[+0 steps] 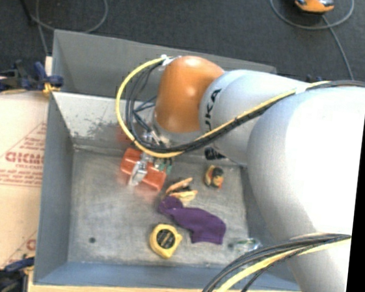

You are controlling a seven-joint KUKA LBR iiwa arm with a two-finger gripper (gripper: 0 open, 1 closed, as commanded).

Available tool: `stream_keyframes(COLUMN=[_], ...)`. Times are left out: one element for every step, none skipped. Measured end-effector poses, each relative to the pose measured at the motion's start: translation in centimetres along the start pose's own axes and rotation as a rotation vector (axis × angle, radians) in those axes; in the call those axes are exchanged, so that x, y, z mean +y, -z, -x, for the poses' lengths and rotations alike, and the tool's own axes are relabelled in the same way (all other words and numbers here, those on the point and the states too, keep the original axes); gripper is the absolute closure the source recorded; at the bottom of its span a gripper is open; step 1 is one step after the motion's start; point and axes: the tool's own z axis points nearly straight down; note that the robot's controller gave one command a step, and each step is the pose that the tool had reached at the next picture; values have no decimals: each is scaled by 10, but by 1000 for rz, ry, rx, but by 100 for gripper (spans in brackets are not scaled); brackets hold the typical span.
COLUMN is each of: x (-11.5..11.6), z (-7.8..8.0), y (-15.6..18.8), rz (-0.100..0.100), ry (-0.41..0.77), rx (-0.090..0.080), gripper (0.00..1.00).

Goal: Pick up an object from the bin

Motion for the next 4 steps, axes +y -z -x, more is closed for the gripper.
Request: stream_keyframes(x=[4, -7, -8, -10], z=[-2, 0, 4, -2], y=[18, 59, 33, 70], rz=[-5, -6, -6, -9], ry=[2, -22, -24, -27], rx=[0, 3, -5, 10], gripper=[100, 100, 100, 100])
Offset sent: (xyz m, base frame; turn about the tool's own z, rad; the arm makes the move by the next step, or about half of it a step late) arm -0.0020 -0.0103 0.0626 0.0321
